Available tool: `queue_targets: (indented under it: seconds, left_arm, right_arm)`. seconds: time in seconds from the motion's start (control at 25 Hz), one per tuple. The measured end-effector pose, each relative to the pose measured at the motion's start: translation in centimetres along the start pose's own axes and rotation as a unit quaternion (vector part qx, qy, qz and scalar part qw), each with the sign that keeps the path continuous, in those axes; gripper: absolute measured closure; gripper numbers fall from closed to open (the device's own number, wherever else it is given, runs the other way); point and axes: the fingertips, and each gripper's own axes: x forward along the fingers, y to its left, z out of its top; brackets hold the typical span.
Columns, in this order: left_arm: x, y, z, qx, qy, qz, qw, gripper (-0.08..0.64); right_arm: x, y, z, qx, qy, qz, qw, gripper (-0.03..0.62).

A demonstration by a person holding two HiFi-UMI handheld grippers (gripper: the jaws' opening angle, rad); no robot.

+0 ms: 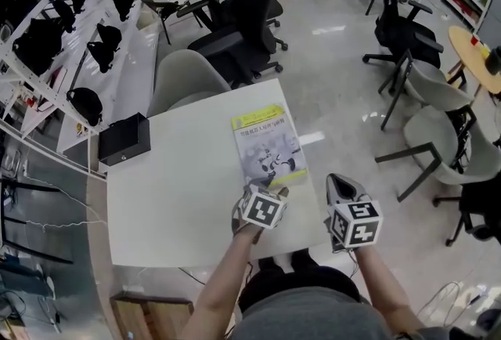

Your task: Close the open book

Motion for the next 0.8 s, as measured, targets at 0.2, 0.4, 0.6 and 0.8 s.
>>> queue_targets:
  seconds: [0.2, 0.4, 0.6, 0.8]
  left_arm:
    - [-2.2, -0.7, 1.3, -0.013, -0.047, -0.005, 0.9988, 0.368]
    - [-4.2, 0.2, 2.6, -0.020, -0.103, 0.015, 0.9944, 0.371]
    - [-6.1, 1.5, 2.9, -0.030, -0.139, 0.045, 0.9889, 0.411]
    - [-8.0, 3.0, 3.2, -0.037, -0.175, 0.077, 0.9809, 0.444]
  right_arm:
    - [-0.4, 0.4, -0.2, 0.002, -0.002, 0.004, 1.000, 0.588]
    - [-0.6, 0.9, 0.3, 0.001, -0.009, 0.008, 1.000, 0.588]
    - [-0.8, 1.4, 0.7, -0.003, -0.017, 0.011, 1.000, 0.588]
    - [-0.8, 2.0, 1.2, -0.004, -0.023, 0.014, 1.000, 0.588]
